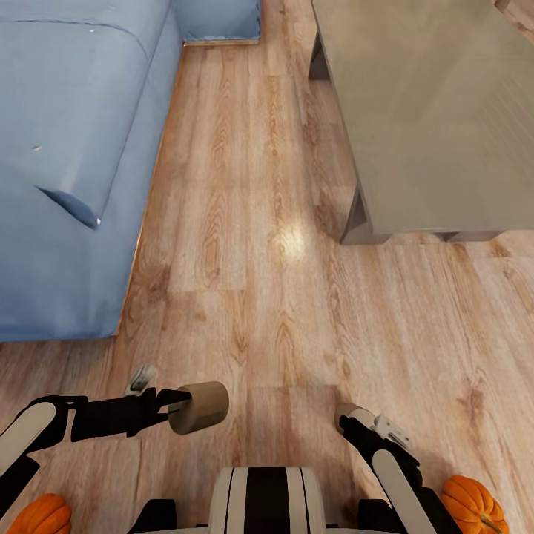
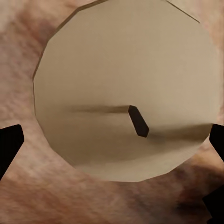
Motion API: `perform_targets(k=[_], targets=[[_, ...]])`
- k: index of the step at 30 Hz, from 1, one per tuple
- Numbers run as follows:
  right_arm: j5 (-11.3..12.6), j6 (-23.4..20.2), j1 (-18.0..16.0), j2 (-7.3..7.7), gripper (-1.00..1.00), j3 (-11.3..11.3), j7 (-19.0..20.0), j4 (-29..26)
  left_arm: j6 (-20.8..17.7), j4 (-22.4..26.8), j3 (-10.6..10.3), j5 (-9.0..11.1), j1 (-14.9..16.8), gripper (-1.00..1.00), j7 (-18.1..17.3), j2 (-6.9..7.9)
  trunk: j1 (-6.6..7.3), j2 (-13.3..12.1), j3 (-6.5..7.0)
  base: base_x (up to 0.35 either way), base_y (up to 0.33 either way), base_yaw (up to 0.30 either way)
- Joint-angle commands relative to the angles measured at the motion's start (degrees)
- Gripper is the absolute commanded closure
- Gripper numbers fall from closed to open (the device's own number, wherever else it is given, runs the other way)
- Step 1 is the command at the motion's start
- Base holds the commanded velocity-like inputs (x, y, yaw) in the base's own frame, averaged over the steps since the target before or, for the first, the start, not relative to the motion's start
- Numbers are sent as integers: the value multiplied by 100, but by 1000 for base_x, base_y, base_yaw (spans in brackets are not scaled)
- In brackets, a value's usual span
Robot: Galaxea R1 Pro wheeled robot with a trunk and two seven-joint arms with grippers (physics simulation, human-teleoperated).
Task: Place each of the two pumpkins and all three candles from the living room inside a cabinet in the living room (use any cabinet), then make sure every cabinet is closed, and position the cauldron so it is next to a table in the living room.
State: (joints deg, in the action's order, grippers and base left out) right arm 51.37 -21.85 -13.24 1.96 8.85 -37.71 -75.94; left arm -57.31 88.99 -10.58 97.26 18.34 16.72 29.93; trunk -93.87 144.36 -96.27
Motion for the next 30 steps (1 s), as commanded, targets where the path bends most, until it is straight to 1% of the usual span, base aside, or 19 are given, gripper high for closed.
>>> perform_targets(k=[1,8,24,30], targets=[[31,-13,-3,6,-100,12,-40,-8,-2,4,-6,65,3,100,57,4,1,1,-3,0,0,0],[31,-11,-3,6,-100,12,-28,-8,0,4,-8,65,3,100,59,4,1,1,-3,56,0,0],[39,28,-3,6,-100,3,-88,6,0,13,-15,65,3,100,58,-2,1,1,-3,3,0,0],[26,103,-3,6,-100,3,-95,307,0,13,-23,65,3,100,59,-5,1,1,-3,0,0,0]])
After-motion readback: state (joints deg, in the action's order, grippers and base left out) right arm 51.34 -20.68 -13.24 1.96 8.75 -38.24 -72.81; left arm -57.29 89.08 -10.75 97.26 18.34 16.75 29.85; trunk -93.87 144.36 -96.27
